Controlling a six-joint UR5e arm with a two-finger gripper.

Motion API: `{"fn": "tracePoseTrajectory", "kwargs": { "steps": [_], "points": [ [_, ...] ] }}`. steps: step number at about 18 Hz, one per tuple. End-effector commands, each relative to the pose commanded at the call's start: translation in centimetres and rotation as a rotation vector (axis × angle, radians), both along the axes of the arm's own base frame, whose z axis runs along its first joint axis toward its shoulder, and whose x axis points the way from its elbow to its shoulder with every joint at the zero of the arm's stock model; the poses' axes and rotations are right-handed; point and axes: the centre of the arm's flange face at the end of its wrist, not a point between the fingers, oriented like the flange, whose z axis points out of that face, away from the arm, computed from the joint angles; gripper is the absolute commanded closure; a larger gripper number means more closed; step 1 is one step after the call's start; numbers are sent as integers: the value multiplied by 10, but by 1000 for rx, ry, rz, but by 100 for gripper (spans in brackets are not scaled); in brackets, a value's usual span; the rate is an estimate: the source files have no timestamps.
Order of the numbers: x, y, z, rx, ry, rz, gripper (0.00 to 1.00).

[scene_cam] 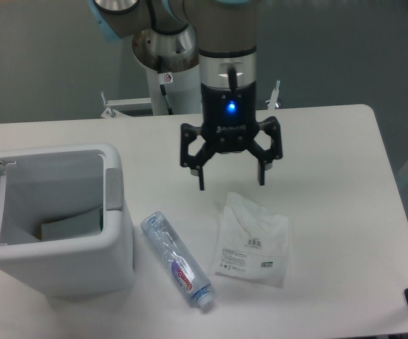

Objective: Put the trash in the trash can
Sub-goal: 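Lower the open gripper over the clear plastic water bottle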

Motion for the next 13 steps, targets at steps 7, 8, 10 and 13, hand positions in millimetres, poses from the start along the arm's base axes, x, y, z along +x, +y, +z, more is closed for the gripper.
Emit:
{"fn": "tracePoseTrajectory", "kwargs": {
  "steps": [7,8,10,13],
  "points": [
    [-18,39,-68,-104,-47,-11,0],
    [-14,49,-80,-113,-58,-16,0],
    [-14,64,-105,-118,-81,-4,0],
    [-4,88,-141,-104,-156,90,0]
  ]
}}
